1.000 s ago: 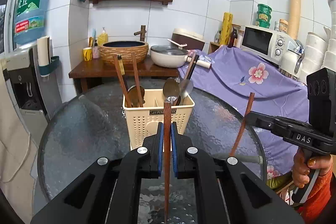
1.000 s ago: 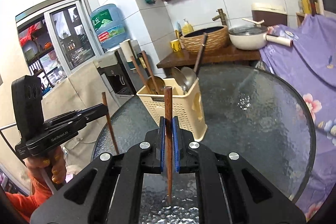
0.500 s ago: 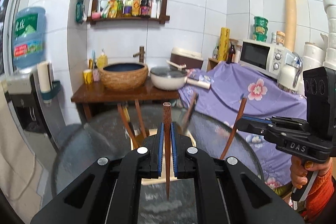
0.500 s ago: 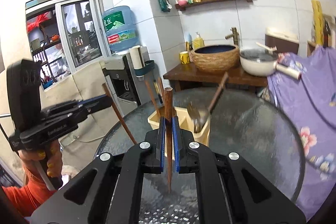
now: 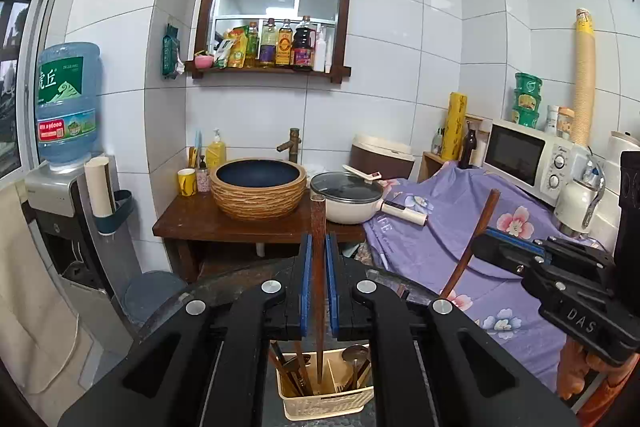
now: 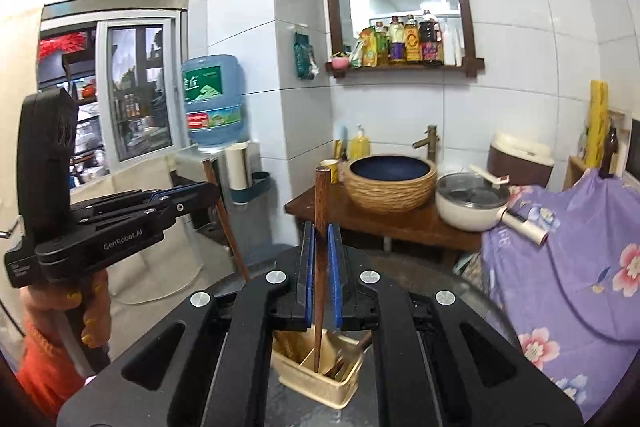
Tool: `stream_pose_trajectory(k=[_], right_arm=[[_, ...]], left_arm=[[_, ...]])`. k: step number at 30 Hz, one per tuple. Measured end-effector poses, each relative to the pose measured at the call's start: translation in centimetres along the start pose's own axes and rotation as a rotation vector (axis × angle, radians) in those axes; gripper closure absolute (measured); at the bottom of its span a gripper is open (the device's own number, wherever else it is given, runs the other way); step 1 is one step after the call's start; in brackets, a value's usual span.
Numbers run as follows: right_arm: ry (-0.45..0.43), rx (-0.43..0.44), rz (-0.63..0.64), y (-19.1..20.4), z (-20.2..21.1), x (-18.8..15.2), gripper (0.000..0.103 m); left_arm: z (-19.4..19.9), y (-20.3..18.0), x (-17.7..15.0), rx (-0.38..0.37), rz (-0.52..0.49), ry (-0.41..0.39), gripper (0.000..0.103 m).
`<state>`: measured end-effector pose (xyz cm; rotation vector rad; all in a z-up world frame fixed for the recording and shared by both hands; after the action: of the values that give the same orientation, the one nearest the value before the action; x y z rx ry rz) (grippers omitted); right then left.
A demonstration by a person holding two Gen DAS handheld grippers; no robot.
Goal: Organize utensils
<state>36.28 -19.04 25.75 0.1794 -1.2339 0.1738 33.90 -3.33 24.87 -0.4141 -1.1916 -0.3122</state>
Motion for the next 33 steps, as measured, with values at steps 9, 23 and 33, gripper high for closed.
stream_pose_trajectory(k=[9,23,33], right_arm=[[0.053,-0.043,0.000,0.8,-5.2,-7.0,0.095],[0.177,-0.050,-0.033,0.6,-8.9,-13.5,0.095],[0.073,-0.113,-0.068,-1.0,-5.1,-15.0,0.042]], left_arm=[[-4.2,1.2,-6.2,0.052,0.003,0.078,0.096],[-7.2,3.4,-13.4,0.050,0.052,0.208,0.097],[-2.4,2.1,-14.5,0.060,0.010,0.077,0.018]])
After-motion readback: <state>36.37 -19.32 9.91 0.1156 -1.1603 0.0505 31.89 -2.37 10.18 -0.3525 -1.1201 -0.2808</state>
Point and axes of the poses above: each gripper's, at about its wrist camera, not at the fingertips, and z roughly against the way its jaws point, y to its left, x to its top, the point moved 5 cm from there along -z, roughly the way its jaws point, and after that the axes turned 12 degrees about -x, right-handed, at the moved point
